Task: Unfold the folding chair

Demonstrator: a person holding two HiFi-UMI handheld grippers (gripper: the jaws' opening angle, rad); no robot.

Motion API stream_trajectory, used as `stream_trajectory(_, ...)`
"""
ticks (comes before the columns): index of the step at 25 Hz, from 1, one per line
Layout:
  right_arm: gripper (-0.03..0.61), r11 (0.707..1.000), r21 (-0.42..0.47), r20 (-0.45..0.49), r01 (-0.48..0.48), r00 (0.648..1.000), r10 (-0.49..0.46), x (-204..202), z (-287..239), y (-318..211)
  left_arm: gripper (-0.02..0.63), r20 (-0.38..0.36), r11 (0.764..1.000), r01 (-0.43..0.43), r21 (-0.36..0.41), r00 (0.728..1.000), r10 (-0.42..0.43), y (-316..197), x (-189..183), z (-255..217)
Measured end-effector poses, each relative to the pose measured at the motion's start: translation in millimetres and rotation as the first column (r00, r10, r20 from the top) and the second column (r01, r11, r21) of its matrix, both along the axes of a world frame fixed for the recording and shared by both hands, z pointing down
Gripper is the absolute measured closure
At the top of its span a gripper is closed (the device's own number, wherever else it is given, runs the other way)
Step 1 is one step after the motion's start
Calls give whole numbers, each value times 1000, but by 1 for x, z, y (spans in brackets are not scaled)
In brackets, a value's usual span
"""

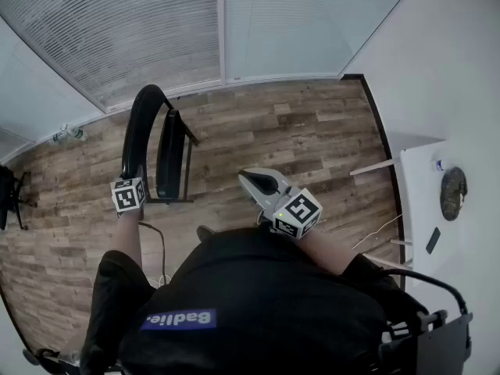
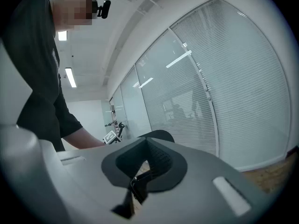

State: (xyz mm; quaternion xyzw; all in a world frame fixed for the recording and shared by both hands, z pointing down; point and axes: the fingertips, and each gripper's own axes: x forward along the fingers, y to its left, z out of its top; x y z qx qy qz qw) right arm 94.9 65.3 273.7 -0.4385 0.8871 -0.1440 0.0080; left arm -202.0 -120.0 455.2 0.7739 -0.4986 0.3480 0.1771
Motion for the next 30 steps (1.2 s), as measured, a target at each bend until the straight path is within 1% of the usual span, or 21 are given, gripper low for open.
stream_trajectory(9, 577, 1000, -3, -4, 11, 1000, -11, -4, 1, -1, 509, 0, 1000, -1, 7, 1000, 1, 0, -3, -1)
stream_trajectory(16, 577, 999, -36, 34, 36, 999, -35, -9, 9, -3, 509, 1, 1000, -3, 8, 1000, 3, 2, -2, 0)
stream_trajectory(24, 577, 997, -66, 30, 40, 999, -39, -13, 24, -19, 509, -2, 1000, -3, 9, 1000, 3, -3, -1, 3)
stream_trajectory(30, 577, 993, -103, 26, 59, 998, -57, -25, 40, -32, 509, 0, 1000, -3, 19, 1000, 3, -5, -6, 5)
